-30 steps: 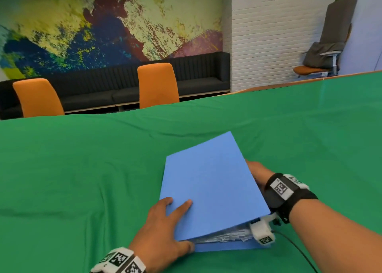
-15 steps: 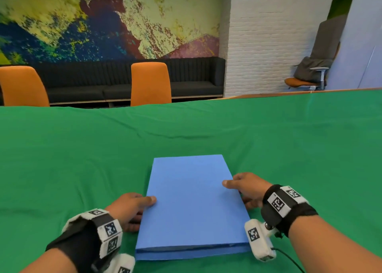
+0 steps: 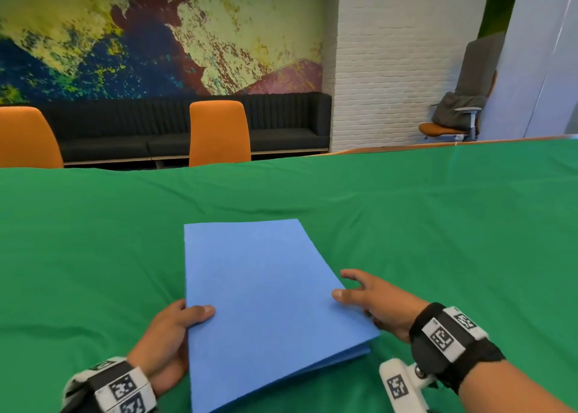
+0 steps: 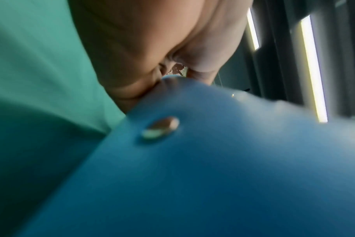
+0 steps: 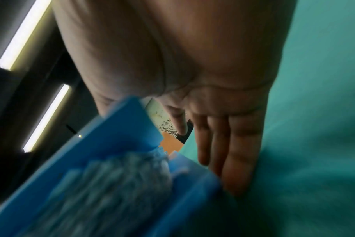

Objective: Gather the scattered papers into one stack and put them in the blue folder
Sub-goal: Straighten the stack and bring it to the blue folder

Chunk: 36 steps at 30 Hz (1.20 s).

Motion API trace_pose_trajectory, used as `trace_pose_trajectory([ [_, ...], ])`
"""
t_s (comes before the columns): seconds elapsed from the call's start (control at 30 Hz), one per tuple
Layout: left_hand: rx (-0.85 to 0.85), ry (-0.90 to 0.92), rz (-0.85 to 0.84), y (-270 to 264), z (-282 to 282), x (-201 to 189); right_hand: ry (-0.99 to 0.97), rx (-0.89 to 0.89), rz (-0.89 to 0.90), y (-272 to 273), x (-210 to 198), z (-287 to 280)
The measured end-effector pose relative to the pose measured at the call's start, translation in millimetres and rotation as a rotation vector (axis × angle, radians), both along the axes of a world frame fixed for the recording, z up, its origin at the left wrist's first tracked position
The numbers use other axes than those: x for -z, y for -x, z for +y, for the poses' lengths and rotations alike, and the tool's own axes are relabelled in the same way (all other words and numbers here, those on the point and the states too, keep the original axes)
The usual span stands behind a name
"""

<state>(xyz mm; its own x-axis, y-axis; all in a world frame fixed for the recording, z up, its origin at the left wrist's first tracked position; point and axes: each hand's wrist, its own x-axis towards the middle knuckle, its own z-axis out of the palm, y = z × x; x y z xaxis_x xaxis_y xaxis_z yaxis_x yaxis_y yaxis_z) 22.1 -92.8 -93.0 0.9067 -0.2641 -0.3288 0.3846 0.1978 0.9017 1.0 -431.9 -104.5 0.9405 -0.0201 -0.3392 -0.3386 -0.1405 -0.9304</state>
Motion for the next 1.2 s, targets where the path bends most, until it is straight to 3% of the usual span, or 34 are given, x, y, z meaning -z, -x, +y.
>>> trace_pose_trajectory([
  [0.1,0.006,0.067,-0.052,4,-11,-20,-0.182,-0.087,-0.013,28,-15,-14],
  [0.17,0.027,0.082,-0.087,1,-36,-32,-0.207,-0.022,-0.088,39,-24,-33],
  [0.43,0.178,0.041,-0.056,-25,-224,-46,-0.023,0.438,-0.128,66,-40,-179],
  [0.7,0.243,-0.016,0.016,-51,-366,-19,0.043,0.662,-0.082,73,-23,-293],
  [1.0,0.222,-0.198,0.060,-69,-406,15,0.189,0.662,0.014,46,23,-333],
  [1.2,0.345,-0.444,0.011,-68,-373,13,0.485,0.624,0.123,45,26,-328],
])
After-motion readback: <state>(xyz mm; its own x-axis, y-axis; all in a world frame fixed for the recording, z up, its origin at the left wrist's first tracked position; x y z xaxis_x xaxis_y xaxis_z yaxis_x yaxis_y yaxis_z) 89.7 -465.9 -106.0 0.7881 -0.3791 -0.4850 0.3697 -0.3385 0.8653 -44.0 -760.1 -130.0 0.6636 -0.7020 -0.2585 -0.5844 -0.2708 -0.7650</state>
